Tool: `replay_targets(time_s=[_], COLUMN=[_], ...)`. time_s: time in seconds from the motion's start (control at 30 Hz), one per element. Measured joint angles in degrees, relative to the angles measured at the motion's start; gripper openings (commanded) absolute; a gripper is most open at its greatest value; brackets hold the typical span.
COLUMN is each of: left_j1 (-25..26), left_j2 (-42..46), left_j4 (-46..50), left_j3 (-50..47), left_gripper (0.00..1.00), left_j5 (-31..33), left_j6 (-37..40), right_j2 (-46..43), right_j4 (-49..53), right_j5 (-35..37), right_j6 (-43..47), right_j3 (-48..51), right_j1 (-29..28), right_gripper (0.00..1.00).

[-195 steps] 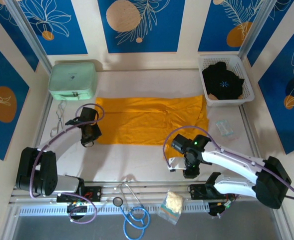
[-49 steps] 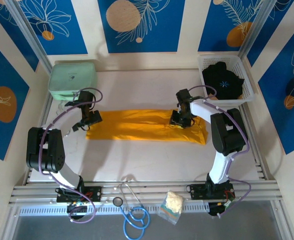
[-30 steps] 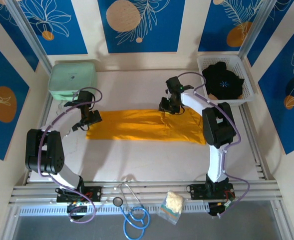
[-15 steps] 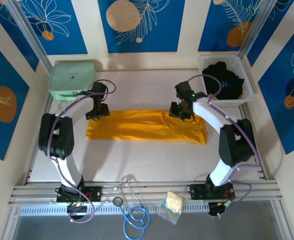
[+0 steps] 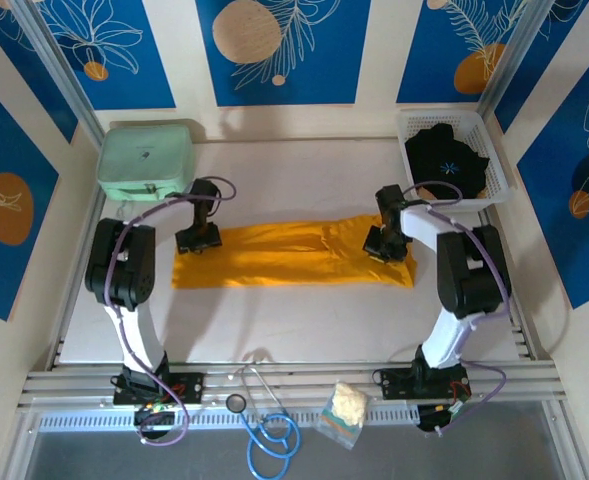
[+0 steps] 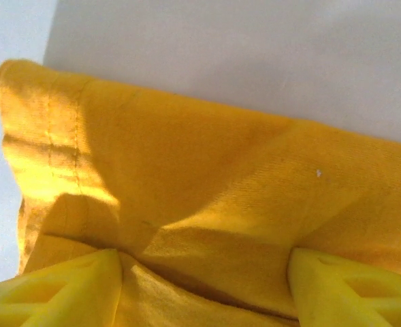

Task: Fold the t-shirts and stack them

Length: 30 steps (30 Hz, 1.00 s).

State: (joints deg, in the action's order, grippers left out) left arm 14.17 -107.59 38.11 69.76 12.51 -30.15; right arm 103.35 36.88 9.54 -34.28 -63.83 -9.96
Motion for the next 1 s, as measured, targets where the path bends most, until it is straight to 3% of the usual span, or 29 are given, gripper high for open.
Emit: replay_targets(time_s=[0.17, 0.33, 0.57, 0.63, 0.77, 1.0], left_j1=[1.03, 6.05, 16.92, 19.67, 24.59, 26.14], left_j2=[8.20, 15.43, 18.73, 19.56, 23.04, 30.99], left_j4=[0.22, 1.22, 0.46, -0.17, -1.36, 4.83], left_j3=[-10.16, -17.97, -21.94, -22.25, -22.23, -13.00], left_gripper=[0.67, 0.67, 0.67, 0.67, 0.70, 0.76], left_j5=[-0.68, -2.80, -8.57, -10.32, -13.44, -10.69], left_j6=[-2.08, -5.44, -12.41, -14.56, -17.90, -18.67], right_j2=[11.08, 26.05, 51.93, 56.43, 55.28, 34.34], right_j4=[0.57, 4.07, 14.43, 15.82, 15.69, 13.94], right_j5=[-1.64, -4.83, -10.93, -13.29, -18.43, -17.38], right_j6=[3.10, 6.99, 11.72, 12.33, 13.22, 13.66], right_j3=[-15.02, -38.03, -84.96, -94.01, -93.81, -69.90], right_j1=[1.31, 1.51, 1.16, 1.18, 1.18, -0.52], right_gripper=[0.00, 0.00, 0.00, 0.00, 0.00, 0.00])
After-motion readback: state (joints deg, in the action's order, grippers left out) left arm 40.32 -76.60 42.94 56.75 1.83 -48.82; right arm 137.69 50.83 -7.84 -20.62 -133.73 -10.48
